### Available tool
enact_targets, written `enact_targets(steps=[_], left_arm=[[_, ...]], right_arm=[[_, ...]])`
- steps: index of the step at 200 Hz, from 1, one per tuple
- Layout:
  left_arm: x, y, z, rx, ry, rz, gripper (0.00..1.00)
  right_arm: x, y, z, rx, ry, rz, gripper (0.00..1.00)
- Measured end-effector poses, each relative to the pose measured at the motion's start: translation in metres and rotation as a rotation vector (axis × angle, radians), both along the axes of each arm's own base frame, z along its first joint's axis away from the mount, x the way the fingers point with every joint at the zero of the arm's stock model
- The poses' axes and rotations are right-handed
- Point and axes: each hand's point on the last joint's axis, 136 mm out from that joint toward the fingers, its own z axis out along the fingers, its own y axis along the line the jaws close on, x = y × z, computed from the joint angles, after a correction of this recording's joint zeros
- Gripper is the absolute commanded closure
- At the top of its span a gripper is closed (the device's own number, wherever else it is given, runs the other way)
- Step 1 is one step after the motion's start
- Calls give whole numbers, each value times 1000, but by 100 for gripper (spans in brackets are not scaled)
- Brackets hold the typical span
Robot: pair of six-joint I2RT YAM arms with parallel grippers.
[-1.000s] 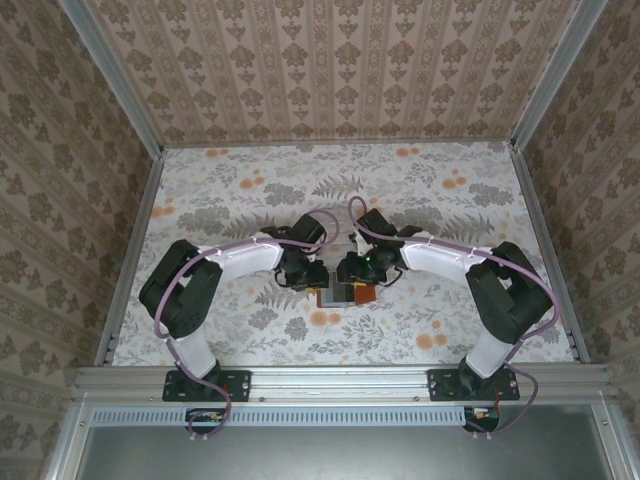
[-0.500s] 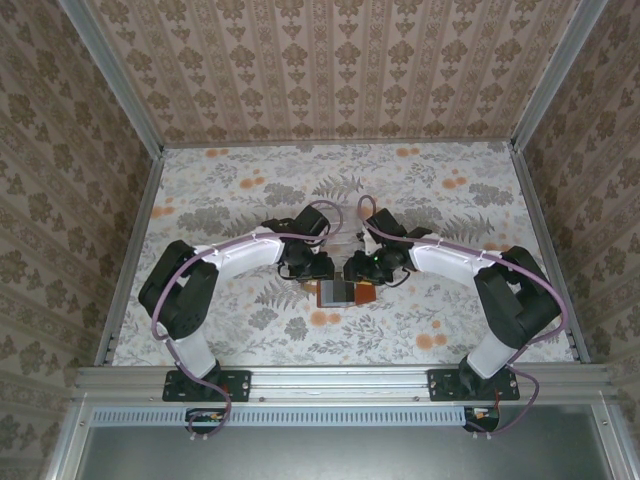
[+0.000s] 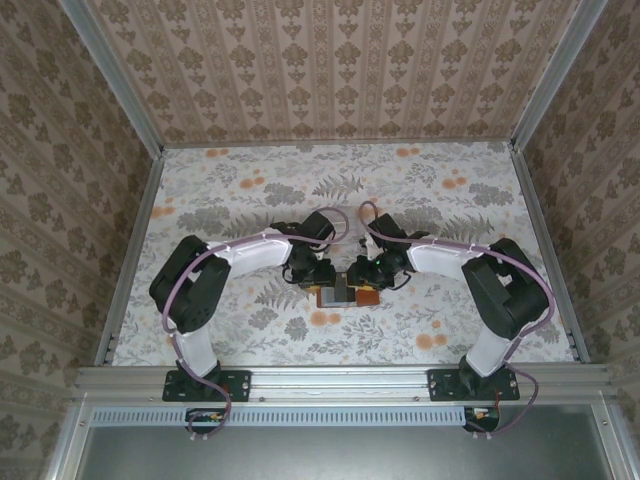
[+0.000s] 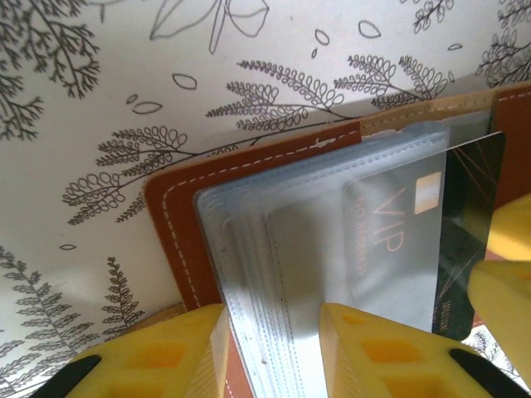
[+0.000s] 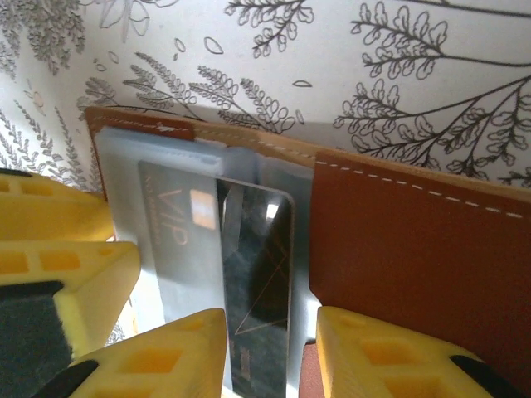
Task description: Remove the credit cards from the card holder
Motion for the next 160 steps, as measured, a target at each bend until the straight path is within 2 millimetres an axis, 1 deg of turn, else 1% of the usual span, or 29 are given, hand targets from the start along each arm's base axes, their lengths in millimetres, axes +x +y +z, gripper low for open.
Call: enact_targets(steps=[61, 92, 112, 128, 160], left_arm=[[-3, 5, -4, 23, 11, -10, 67], [-3, 5, -4, 26, 11, -13, 68], [-3, 5, -5, 27, 12, -12, 68], [-3, 5, -5, 27, 12, -13, 68], [-3, 5, -5, 28, 12, -13, 68]], right_arm=[[1, 2, -1, 91, 8, -4, 66], [0, 4, 0, 160, 15, -7, 71], [-1, 9, 3, 202, 19, -2, 73], [-1, 13, 7, 231, 14, 7, 77], [1, 15, 10, 253, 13, 5, 81]])
